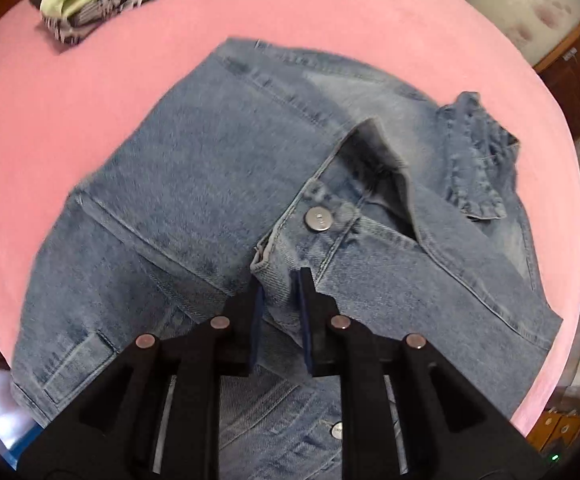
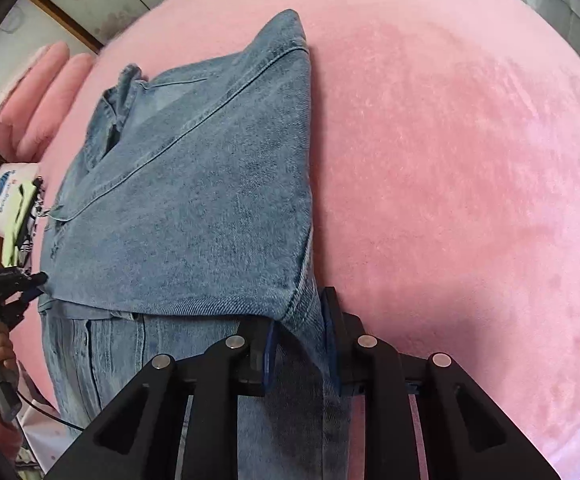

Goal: Fold large clothes

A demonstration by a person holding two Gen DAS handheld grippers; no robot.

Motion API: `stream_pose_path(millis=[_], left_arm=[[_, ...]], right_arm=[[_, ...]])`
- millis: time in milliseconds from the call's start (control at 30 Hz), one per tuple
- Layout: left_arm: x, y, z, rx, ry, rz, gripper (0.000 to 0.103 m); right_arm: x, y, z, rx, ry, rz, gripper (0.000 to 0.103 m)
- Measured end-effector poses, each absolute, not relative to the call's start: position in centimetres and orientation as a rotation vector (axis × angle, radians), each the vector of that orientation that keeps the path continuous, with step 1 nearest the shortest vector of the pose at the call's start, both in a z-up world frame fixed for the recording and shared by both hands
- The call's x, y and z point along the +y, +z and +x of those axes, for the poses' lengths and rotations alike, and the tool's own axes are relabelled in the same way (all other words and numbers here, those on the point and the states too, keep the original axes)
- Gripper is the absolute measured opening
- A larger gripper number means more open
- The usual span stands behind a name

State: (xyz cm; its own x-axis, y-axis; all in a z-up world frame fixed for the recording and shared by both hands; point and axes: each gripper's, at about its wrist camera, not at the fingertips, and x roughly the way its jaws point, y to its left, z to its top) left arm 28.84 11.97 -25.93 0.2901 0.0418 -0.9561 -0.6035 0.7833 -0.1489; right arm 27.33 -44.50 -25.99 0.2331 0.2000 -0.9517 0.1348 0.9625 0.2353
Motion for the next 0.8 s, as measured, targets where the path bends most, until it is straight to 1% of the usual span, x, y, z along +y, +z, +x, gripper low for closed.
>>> stream_pose_path(millis=[100,167,300,467,500,533,567,600,700,800], left_arm=[[10.8,-24.3,28.7,1.195,0.468,-0.48,0.016],[9.8,-23.2,28.3,1.183,0.483,-0.428,0.02],[7.7,-20.8,27.3,1.188,0.534,-0.284,0.021],[4.9,-19.5,25.7,1.173,0.377,-0.338,0.021],[4.1,-19.9,25.6,1.198,0.322,-0.357,0.021],[2.7,-20.4,25.7,1.227,0.245,-0.366,0.017],[1.5,-20.9,25.9,1.241,0.187,-0.362,0.006],[0.6,-21.2,26.1,1.252,0.157,-0.359,0.004],[-3.0,-22.7,27.4,1.306,0.029,-0.384,0.003],[-5.8,-24.0,29.0,1.329,-0.069,-0.376,0.003]], right_arm=[[-43.9,-24.4,27.0,1.337,0.022,0.273,0.022],[-43.3,-23.3,26.5,1.348,-0.003,0.24,0.022],[-42.2,-21.9,25.0,1.389,0.072,0.252,0.022],[-39.7,-20.9,24.5,1.352,0.225,0.26,0.022],[-38.9,-21.0,24.9,1.343,0.252,0.257,0.019],[-38.1,-21.2,25.3,1.341,0.276,0.255,0.017],[-37.5,-21.4,25.9,1.339,0.297,0.26,0.011],[-36.7,-21.8,26.5,1.339,0.323,0.275,0.008],[-34.8,-22.7,28.3,1.316,0.38,0.347,0.003],[-33.1,-24.0,30.1,1.309,0.412,0.362,0.002]])
